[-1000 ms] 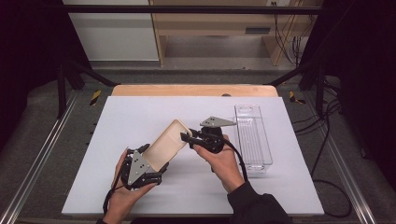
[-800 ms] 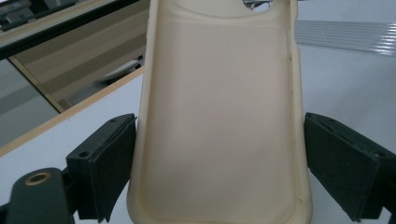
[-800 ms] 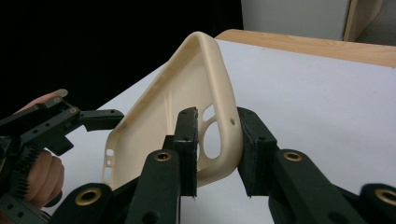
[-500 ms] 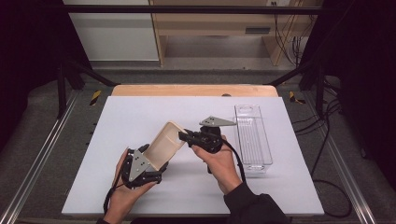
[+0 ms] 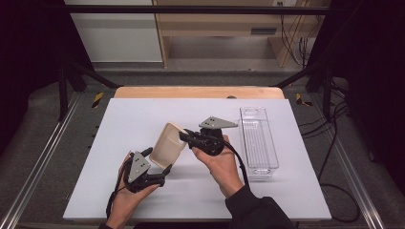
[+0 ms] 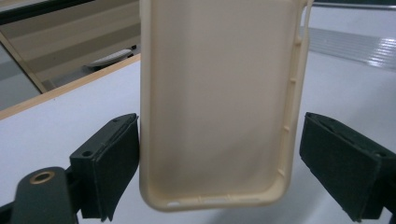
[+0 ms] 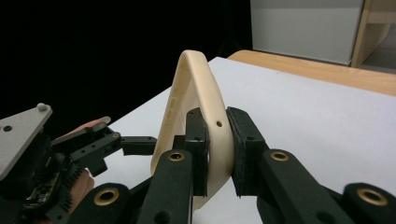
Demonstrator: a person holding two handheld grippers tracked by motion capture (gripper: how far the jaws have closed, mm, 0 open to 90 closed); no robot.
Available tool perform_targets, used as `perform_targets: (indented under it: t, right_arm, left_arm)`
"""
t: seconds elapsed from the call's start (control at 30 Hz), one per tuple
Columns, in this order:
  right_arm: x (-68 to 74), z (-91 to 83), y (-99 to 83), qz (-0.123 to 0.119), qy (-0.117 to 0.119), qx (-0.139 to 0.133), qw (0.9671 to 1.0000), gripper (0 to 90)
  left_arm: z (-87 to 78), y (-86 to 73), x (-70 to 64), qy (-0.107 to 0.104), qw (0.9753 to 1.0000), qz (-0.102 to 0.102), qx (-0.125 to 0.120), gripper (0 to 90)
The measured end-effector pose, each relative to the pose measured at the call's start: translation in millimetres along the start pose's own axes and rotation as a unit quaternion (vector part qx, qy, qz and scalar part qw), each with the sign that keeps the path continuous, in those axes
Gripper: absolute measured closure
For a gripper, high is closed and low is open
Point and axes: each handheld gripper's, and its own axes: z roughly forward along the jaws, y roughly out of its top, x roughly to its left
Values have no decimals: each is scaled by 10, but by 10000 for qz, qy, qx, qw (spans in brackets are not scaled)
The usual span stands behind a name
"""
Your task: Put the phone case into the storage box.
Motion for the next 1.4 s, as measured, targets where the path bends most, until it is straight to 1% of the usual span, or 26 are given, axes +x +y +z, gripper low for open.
perform_targets:
  t: [0.03,0.07,0.1,0.13,0.23,0.27,0.3,0.33,0.37,0.4,0.43,0.53,0.83,1.03,1.17,1.3,1.4]
  right_arm:
    - [-5,-6,10,-18,-17,-3,10000,790]
    - [-20,-16,26,-70,-54,8,10000,791]
    - [-20,-16,26,-70,-54,8,10000,791]
    - [-52,-38,52,-182,-146,28,9997,791]
    - [-103,-75,81,-265,-236,48,9994,791]
    - [-130,-96,92,-329,-281,70,9990,791]
    - [-130,-96,92,-329,-281,70,9990,791]
    - [-168,-130,106,-394,-314,100,9987,791]
    - [-168,-130,106,-394,-314,100,9987,791]
    - [-204,-168,117,-455,-352,118,9983,791]
    - [-204,-168,117,-455,-352,118,9983,791]
    - [-256,-246,135,-530,-415,130,9976,791]
    - [-321,-368,210,-710,-494,115,9962,791]
    - [-363,-446,310,-834,-550,135,9949,791]
    - [-399,-499,389,-940,-589,173,9937,791]
    - [-427,-532,435,-956,-634,167,9933,790]
    - [-466,-586,517,-997,-697,124,9925,791]
  left_arm:
    - [0,0,0,0,10000,0,0,109]
    - [-1,-4,6,-59,9999,-74,-69,103]
    - [-1,-4,6,-59,9999,-74,-69,97]
    - [-7,-5,10,-78,9998,-115,-110,89]
    - [-18,-10,23,-80,9997,-171,-157,76]
    - [-32,-20,45,-72,9994,-263,-195,72]
    - [-32,-20,45,-72,9994,-263,-195,68]
    - [-47,-35,75,-67,9991,-358,-225,62]
    - [-47,-35,75,-67,9991,-358,-225,59]
    - [-58,-51,106,-5,9988,-426,-224,56]
    - [-58,-51,106,-5,9988,-426,-224,53]
    - [-76,-77,160,44,9975,-646,-285,50]
    - [-106,-104,204,51,9970,-704,-319,43]
    - [-99,-114,204,47,9973,-682,-284,43]
    - [-102,-120,216,61,9970,-716,-300,43]
    - [-102,-125,216,47,9971,-701,-302,43]
    - [-98,-126,211,31,9974,-664,-288,43]
